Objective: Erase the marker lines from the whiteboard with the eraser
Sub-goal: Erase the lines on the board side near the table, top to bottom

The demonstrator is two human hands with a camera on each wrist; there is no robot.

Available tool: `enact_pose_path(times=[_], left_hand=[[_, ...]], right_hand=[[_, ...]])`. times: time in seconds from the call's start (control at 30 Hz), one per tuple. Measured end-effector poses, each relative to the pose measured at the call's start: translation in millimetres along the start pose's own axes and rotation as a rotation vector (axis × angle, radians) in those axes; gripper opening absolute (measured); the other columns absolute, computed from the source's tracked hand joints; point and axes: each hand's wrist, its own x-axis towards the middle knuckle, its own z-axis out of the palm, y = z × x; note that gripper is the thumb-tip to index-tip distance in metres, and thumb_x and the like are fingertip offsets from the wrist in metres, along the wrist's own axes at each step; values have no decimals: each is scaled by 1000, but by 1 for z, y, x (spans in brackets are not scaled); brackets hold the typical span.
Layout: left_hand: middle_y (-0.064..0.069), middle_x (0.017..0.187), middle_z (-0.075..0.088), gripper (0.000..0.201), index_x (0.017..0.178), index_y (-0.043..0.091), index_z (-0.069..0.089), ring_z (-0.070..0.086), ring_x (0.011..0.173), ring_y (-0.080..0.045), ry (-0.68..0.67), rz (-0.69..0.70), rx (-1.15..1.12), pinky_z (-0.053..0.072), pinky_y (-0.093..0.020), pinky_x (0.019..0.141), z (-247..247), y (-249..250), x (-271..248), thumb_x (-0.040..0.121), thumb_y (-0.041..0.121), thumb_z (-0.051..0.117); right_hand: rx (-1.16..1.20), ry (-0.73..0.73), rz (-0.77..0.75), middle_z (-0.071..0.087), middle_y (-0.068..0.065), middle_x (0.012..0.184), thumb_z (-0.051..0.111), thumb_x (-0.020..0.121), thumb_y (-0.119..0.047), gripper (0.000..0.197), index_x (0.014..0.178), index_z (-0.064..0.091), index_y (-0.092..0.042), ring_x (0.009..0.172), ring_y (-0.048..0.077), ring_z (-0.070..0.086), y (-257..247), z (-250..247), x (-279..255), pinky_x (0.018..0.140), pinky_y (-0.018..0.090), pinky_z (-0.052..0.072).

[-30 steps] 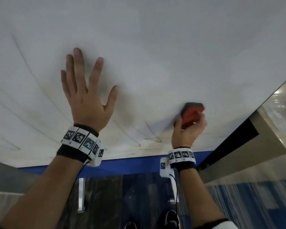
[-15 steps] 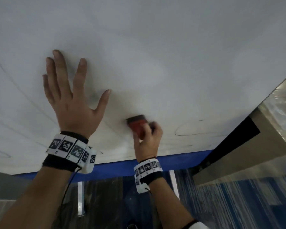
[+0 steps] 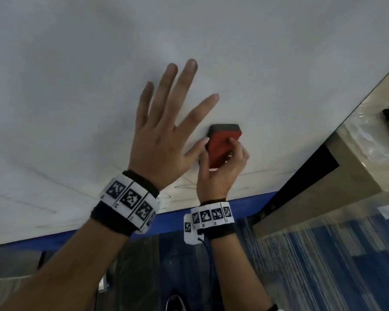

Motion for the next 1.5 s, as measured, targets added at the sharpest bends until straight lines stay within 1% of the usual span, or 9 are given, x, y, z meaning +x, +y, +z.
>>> enact_pose_path(times=[0.27,0.5,0.77,0.9,1.03,1.17,1.3,1.4,1.5], left_hand=[[-22,161,30,68,156,29,39,18,151,-37,-72,24,187,4,-45,126,30,-4,-6,96,45,66],[-29,159,28,69,156,24,39,17,149,-44,-59,-19,192,1,-46,126,31,3,-9,95,42,67],[-23,161,19,70,160,22,28,5,155,-34,-52,17,247,-4,-42,127,46,-3,-25,102,44,60],[-29,158,27,69,160,20,30,14,148,-43,-63,6,246,-6,-41,127,44,-1,-25,102,42,61],[-33,158,27,67,159,19,29,16,147,-46,-76,-36,194,-2,-46,125,43,6,-26,102,39,60],[-35,157,28,66,158,19,29,18,146,-48,-93,-55,188,8,-55,123,45,9,-29,103,39,59],[-34,158,28,65,158,20,28,18,146,-48,-87,-69,175,3,-50,124,46,10,-30,104,39,58],[-33,158,27,64,158,21,27,20,147,-49,-109,-78,161,6,-53,123,46,10,-30,104,39,57],[-34,157,28,64,158,21,27,22,146,-50,-112,-79,150,12,-58,122,46,10,-31,104,38,57]], right_hand=[[167,461,1037,49,18,143,65,97,-24,61,146,31,-10,123,36,54,123,-69,74,109,51,45],[245,221,397,53,18,124,64,99,-21,53,137,27,-20,104,26,64,32,-54,104,86,32,59],[164,425,1098,56,17,136,41,109,-29,39,142,43,-7,120,30,58,153,-110,111,81,26,47],[208,531,933,56,16,136,60,100,-23,55,145,31,-10,120,32,60,148,-95,147,104,44,50],[202,444,745,57,-3,115,62,100,-21,55,145,30,-18,99,12,62,138,-99,135,89,27,55],[25,370,1133,59,16,136,59,101,-38,56,142,45,-3,119,33,61,213,-113,91,97,40,50],[99,184,1379,61,7,126,53,102,-45,53,141,48,-9,116,30,63,227,-114,63,80,41,58],[128,430,1108,61,9,132,69,92,-40,61,142,46,-14,114,28,64,206,-101,88,92,45,58],[28,467,685,55,2,132,66,94,-37,65,147,37,-14,113,15,59,166,-98,112,93,20,51]])
